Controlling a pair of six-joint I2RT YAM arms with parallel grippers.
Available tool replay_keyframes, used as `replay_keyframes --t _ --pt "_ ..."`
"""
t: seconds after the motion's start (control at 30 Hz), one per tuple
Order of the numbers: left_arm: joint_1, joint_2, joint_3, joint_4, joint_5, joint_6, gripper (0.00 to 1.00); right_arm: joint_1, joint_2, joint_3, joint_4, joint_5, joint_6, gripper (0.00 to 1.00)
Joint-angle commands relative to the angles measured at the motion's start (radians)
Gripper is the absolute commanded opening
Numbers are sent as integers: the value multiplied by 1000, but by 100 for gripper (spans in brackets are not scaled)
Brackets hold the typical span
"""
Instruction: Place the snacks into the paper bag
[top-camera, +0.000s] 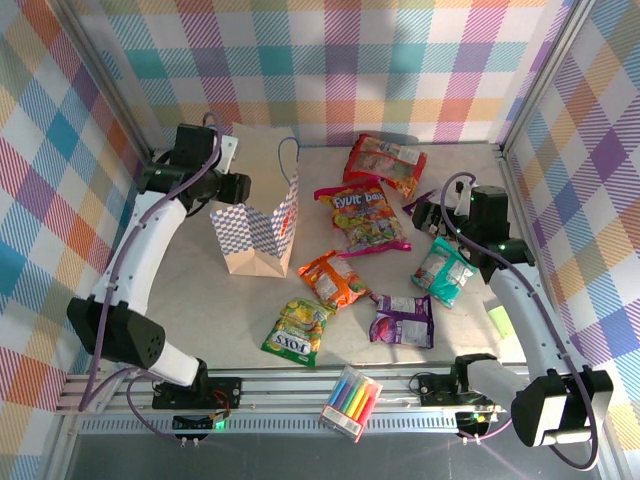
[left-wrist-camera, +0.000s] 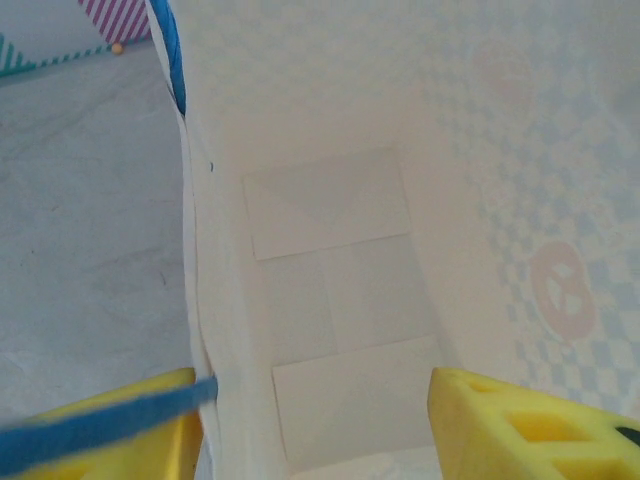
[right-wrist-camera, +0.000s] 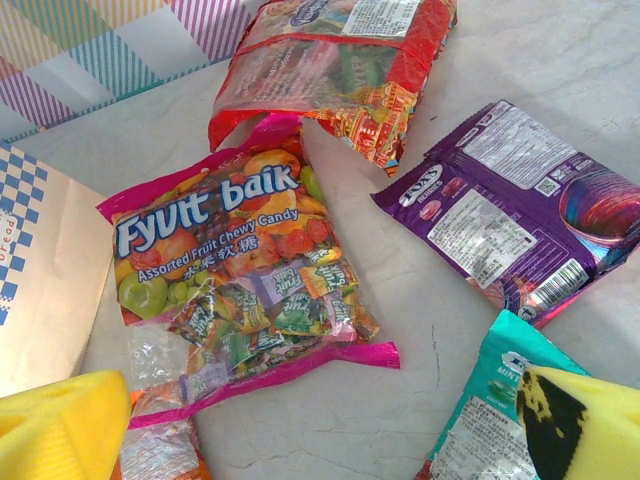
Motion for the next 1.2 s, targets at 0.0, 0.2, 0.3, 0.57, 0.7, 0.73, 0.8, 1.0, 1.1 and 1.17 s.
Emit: replay_keyframes --t 0.0,0.2,0.3,0.57,0.7,0.73,0.8,1.0,1.1,1.17 --pt "5 -48 -23 35 34 68 61 7 -14 12 -9 2 -12 99" --pt "14 -130 -80 136 4 19 71 8 -17 14 -18 4 -31 99" --pt "26 -183 -111 188 11 -18 76 7 -14 18 -20 2 -36 99" --pt "79 -230 -113 215 29 -96 84 8 -2 25 5 52 52 99" --pt "108 -194 -67 185 31 -132 84 7 0 30 9 144 189 99" --pt "116 -180 -55 176 36 -145 84 8 0 32 8 151 206 99" --pt "124 -153 -28 157 38 -165 85 7 -5 30 19 139 212 99" --pt "147 -101 0 180 72 -211 85 7 -38 -14 67 146 212 99" --pt "153 -84 1 210 93 -232 83 7 -36 -15 66 178 222 99" --pt "158 -69 7 225 100 -251 80 6 -23 1 64 122 168 99"
